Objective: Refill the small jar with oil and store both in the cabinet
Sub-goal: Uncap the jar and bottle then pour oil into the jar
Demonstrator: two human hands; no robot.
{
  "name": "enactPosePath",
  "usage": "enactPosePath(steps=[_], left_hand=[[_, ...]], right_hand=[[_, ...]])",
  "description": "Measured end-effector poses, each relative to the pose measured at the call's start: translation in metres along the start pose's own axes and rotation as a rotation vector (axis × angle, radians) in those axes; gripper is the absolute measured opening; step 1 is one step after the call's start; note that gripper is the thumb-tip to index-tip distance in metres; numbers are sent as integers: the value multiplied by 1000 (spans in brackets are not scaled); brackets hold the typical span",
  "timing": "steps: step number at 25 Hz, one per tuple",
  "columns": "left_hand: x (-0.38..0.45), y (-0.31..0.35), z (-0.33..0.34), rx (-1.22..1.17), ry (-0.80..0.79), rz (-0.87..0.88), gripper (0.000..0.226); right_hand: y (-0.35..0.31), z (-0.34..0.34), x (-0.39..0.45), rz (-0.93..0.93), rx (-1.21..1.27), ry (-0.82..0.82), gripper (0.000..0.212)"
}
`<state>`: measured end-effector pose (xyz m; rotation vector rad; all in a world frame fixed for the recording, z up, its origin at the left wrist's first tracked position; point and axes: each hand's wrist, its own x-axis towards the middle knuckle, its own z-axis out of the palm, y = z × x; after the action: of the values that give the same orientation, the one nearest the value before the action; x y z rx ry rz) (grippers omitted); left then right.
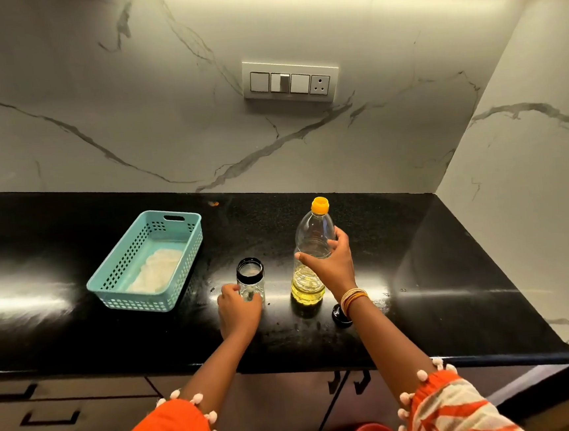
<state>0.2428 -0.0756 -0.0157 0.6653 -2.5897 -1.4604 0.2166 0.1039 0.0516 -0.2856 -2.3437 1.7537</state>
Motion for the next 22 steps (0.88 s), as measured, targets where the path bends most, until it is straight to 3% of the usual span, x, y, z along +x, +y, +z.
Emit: enactPosePath(steps=[5,8,15,22], left_hand=[[23,6,-2,-51,-42,73,79],[37,7,0,-65,-81,113,88],[53,1,4,-144,-93,197,67],[59,-4,5,-253,-90,190,61]], right_hand=[[8,11,8,-25,-3,50,95],[14,17,11,-19,11,79,98],[23,25,21,-41,2,111,67],[14,31,26,-215,-135,47,55]])
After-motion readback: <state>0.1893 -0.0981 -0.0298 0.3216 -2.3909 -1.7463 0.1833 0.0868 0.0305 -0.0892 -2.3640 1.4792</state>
